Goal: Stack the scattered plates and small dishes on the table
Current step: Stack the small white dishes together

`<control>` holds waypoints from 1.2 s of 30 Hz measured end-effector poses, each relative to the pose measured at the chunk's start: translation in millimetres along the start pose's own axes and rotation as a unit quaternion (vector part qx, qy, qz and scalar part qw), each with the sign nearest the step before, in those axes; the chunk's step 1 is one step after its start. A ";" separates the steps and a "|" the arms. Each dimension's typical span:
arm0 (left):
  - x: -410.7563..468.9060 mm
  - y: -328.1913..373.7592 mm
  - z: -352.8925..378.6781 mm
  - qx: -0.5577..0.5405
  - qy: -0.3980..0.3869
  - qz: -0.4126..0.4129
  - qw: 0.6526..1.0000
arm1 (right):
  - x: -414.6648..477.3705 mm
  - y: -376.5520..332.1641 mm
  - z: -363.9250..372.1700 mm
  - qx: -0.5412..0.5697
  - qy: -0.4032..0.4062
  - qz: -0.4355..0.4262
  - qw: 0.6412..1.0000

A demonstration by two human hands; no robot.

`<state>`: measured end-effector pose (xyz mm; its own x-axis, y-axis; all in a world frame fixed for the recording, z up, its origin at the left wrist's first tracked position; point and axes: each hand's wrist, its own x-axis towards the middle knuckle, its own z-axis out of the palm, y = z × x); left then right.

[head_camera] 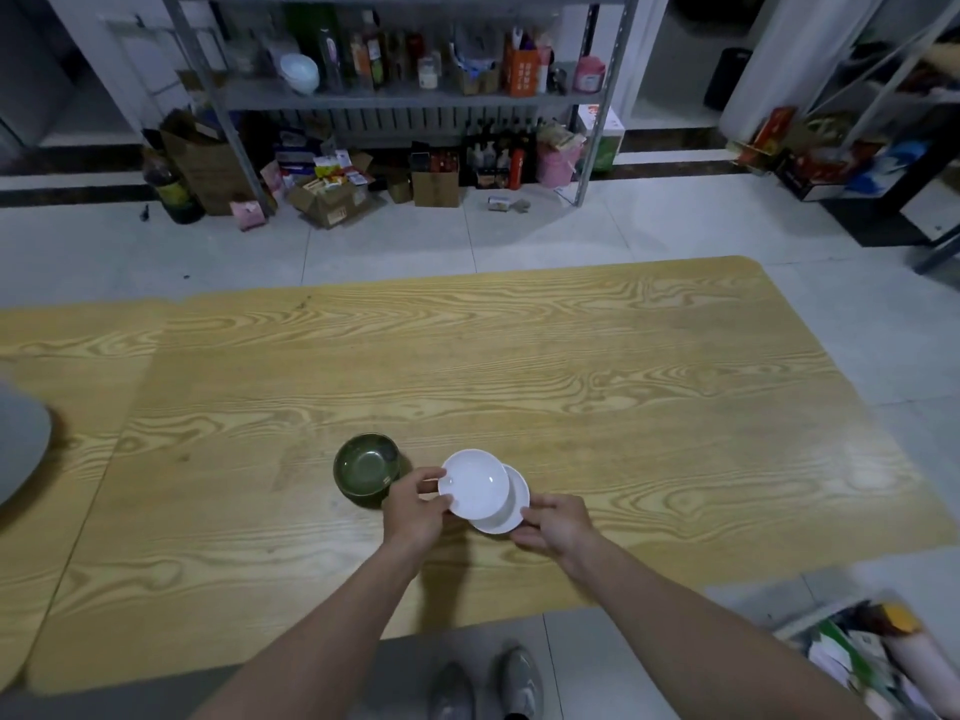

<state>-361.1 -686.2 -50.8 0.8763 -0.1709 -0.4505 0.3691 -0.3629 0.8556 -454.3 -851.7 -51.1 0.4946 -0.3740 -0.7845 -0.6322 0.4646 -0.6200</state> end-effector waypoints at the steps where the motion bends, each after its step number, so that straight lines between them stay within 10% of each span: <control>1: -0.5 -1.2 1.0 0.001 0.001 0.001 1.000 | -0.2 1.1 -1.8 -0.001 -0.003 0.002 1.000; 36: -3.4 -6.6 27.2 0.223 -0.021 0.110 0.968 | -6.7 -9.1 -14.6 -0.127 0.000 -0.027 0.992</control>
<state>-375.0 -708.2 -61.8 0.9020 -0.3224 -0.2872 -0.0043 -0.6717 0.7408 -460.6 -865.2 -40.1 0.5320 -0.3918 -0.7506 -0.7348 0.2269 -0.6392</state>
